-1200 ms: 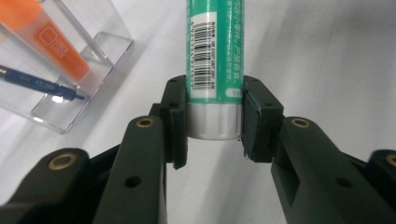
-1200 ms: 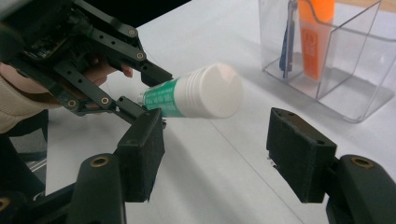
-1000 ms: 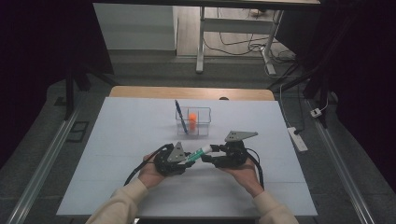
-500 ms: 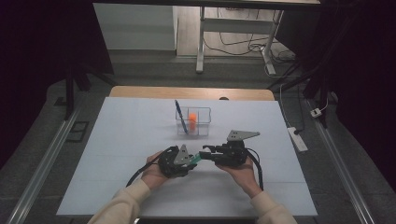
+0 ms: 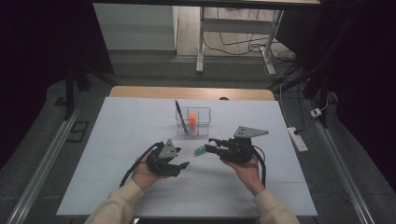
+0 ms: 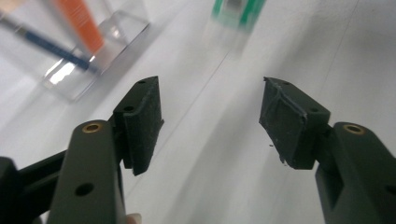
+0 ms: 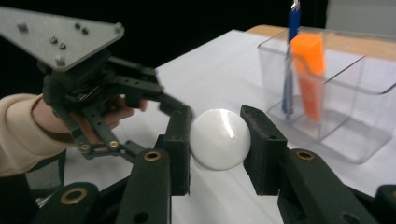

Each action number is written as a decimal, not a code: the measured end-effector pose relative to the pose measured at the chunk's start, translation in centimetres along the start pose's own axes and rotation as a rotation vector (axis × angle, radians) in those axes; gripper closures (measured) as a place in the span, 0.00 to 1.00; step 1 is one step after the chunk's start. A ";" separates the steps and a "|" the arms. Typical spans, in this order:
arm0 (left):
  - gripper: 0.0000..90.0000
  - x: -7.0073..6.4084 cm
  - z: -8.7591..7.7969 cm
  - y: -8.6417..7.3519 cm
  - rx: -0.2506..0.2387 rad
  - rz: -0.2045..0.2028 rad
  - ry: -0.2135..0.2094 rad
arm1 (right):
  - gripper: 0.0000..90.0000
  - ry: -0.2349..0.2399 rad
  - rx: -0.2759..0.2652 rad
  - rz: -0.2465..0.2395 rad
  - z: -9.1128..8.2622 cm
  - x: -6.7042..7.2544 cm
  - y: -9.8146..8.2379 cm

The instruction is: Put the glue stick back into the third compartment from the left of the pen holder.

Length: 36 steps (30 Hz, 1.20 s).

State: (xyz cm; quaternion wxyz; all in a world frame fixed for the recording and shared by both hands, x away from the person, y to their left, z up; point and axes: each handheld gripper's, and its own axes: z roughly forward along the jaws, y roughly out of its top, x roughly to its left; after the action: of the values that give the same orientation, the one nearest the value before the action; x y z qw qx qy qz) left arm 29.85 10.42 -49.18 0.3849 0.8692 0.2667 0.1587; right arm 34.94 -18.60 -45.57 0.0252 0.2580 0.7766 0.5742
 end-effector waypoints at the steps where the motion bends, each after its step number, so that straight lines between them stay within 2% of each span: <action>1: 0.42 0.1 -0.4 -0.4 -0.003 -0.014 0.001 | 0.71 -0.006 -0.009 0.001 -0.2 -0.1 0.2; 10: 0.41 0.9 -3.3 -3.5 -0.009 -0.095 0.022 | 0.71 -0.057 -0.044 -0.017 -1.1 -0.9 2.1; 24: 0.39 1.7 -6.2 -7.0 -0.013 -0.172 0.065 | 0.71 -0.144 -0.090 -0.014 -1.8 -2.9 4.6; 30: 0.39 2.2 -6.9 -8.3 -0.013 -0.204 0.082 | 0.71 -0.183 -0.101 -0.001 -1.2 -4.3 6.1; 36: 0.39 2.7 -7.2 -8.8 -0.020 -0.229 0.087 | 0.71 -0.244 -0.054 0.009 0.8 -6.1 7.4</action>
State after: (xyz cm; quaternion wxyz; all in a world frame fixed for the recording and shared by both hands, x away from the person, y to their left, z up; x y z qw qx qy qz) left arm 25.53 21.17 -50.89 0.3970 0.8215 0.3791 0.1541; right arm 43.25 -19.01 -40.72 0.1237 0.3285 0.7510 0.5593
